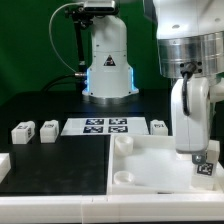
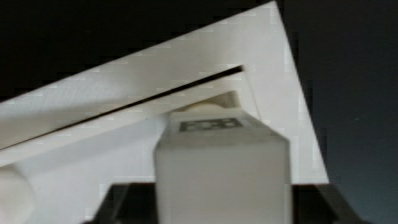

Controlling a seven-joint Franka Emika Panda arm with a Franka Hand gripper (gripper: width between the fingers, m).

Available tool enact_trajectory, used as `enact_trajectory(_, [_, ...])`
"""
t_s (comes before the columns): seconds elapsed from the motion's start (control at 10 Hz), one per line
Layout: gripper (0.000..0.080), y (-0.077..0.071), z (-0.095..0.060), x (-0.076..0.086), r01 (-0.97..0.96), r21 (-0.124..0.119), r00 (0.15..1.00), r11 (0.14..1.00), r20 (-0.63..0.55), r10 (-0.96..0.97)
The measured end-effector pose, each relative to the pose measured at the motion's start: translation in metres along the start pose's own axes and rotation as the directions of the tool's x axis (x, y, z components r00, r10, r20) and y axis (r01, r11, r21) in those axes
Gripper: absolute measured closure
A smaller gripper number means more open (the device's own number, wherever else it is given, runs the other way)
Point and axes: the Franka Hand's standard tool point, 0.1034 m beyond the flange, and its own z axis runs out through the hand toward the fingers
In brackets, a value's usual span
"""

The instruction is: Assemble one leg

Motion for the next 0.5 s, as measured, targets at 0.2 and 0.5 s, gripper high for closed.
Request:
enact_trajectory(0.2, [0.0331,0.0,0.001,0.0,0.011,0.0,1.0,1.0,0.0,-0.011])
enact_trajectory(0.5, [0.0157,0.019,-0.005,-0.012,0.059,-0.008,0.998,0.998,0.002,-0.059])
